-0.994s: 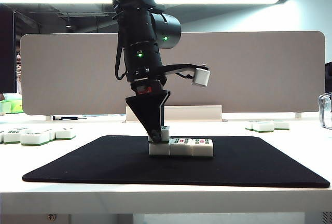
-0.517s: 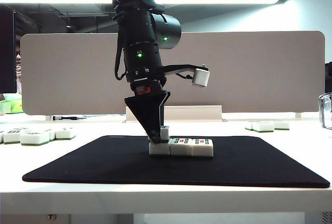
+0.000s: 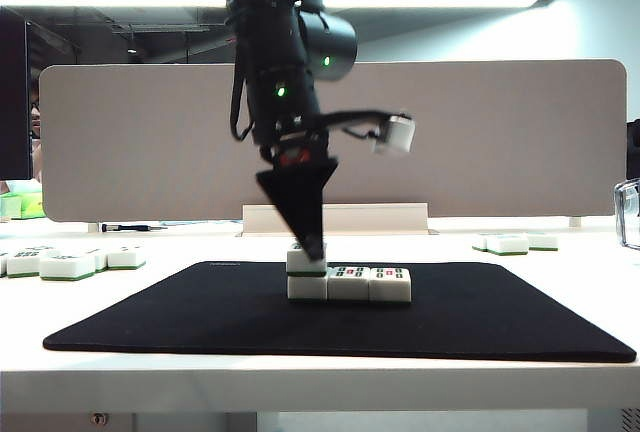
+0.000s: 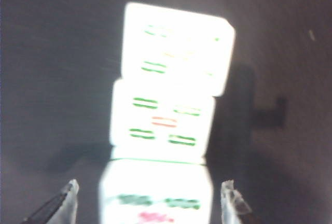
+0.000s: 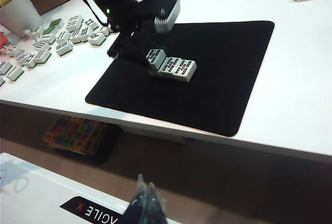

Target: Arrange four mahjong tiles into a neat stack, creating two layers of paired tiles.

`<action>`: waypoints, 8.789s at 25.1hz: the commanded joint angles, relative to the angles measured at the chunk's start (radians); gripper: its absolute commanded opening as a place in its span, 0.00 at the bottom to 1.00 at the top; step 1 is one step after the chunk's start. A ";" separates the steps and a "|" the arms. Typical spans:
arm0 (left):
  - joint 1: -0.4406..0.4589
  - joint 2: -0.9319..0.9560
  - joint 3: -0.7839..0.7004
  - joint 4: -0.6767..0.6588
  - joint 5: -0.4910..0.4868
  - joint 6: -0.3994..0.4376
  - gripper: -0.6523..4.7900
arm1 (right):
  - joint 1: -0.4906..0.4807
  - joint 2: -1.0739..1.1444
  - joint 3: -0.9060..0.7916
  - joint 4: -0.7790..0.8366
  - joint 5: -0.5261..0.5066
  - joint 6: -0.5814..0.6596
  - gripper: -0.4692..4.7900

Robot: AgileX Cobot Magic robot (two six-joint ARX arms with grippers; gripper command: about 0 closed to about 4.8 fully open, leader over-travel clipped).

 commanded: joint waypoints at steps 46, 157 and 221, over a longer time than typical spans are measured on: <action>-0.042 0.030 0.033 0.040 0.040 0.015 0.51 | 0.000 -0.011 -0.003 0.010 0.028 -0.007 0.09; 0.579 -1.992 -1.856 0.988 -0.327 -0.991 0.32 | -0.001 -0.012 -0.003 0.010 0.020 -0.006 0.09; 0.578 -2.126 -1.856 0.922 -0.219 -0.965 0.32 | -0.002 -0.013 -0.746 1.156 0.340 0.073 0.09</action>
